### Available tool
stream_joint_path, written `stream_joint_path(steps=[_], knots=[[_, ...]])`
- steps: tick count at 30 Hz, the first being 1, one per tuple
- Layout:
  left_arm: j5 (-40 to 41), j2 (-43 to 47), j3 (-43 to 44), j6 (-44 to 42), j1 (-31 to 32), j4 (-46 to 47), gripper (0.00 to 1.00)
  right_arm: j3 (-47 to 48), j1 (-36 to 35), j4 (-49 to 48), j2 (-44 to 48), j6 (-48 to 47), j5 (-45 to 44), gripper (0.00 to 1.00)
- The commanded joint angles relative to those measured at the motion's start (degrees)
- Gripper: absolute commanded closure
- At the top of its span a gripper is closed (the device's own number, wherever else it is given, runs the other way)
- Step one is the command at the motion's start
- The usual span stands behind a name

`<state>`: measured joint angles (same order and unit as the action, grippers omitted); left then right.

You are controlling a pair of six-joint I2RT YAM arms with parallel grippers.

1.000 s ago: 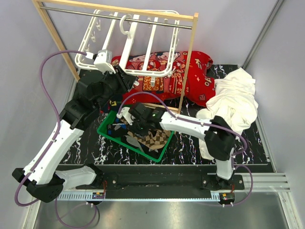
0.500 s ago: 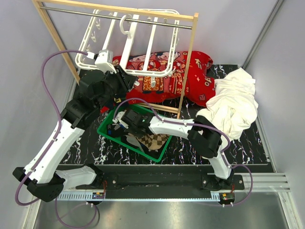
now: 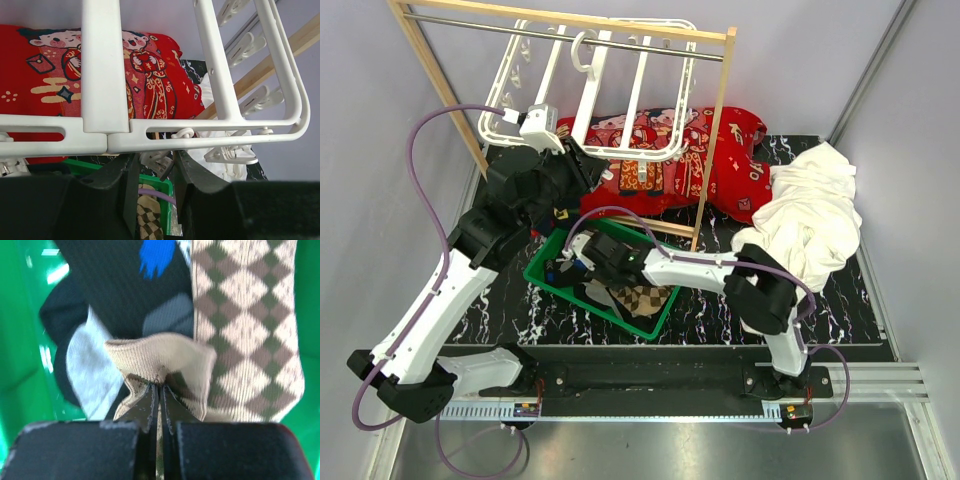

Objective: Clip the socks to the hanger
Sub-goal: Pick up the sock from the bin.

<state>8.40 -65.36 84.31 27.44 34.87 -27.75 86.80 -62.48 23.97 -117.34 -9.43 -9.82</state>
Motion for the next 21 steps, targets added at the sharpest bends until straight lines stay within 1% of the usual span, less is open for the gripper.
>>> stream_joint_path(steps=[1, 3, 4, 7, 9, 14, 15, 20, 21], knots=[[1.26, 0.32, 2.70, -0.46, 0.20, 2.00, 1.00, -7.68, 0.16, -6.80, 12.36, 1.43, 4.37, 1.00], [1.26, 0.32, 2.70, -0.37, 0.20, 2.08, 1.00, -10.59, 0.16, -9.45, 15.72, 1.43, 4.55, 1.00], [1.26, 0.32, 2.70, -0.37, 0.20, 2.00, 1.00, -13.30, 0.16, -12.16, 18.96, 1.52, 3.94, 1.00], [1.44, 0.59, 2.78, -0.19, 0.20, 1.91, 1.00, -18.50, 0.16, -18.24, 24.59, 1.43, 1.40, 1.00], [1.61, 0.67, 2.96, -0.02, 0.20, 1.99, 1.00, -21.74, 0.25, -22.88, 26.98, 1.00, -0.10, 1.00], [1.53, 0.76, 3.05, 0.24, 0.20, 1.82, 1.00, -27.82, 0.25, -33.00, 33.48, -2.61, -4.49, 1.00], [1.53, 0.76, 3.14, 0.33, 0.20, 1.82, 1.00, -29.83, 0.16, -36.50, 35.06, -3.91, -5.89, 1.00], [1.00, 0.68, 3.31, 0.51, 0.28, 1.73, 1.00, -35.47, 0.25, -48.29, 39.11, -9.02, -9.07, 1.00], [0.91, 0.59, 3.31, 0.51, 0.28, 1.64, 1.00, -36.52, 0.25, -51.10, 39.81, -11.37, -9.25, 1.00]])
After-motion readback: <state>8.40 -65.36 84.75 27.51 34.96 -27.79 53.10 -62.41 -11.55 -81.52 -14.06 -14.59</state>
